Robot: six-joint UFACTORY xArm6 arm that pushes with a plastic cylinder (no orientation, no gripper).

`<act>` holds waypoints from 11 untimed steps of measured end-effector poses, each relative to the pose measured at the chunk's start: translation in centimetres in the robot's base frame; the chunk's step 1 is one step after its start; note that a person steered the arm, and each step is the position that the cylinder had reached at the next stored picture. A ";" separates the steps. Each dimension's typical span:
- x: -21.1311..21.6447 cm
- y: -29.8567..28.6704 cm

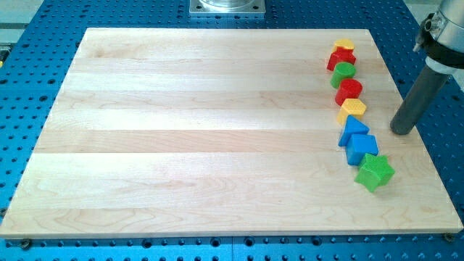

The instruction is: Move the red circle towards the bottom center side

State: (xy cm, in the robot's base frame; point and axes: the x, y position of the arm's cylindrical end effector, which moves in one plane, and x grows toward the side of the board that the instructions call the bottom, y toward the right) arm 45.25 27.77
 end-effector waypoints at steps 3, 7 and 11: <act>-4.7 -2.0; -8.7 -19.8; 9.7 -22.5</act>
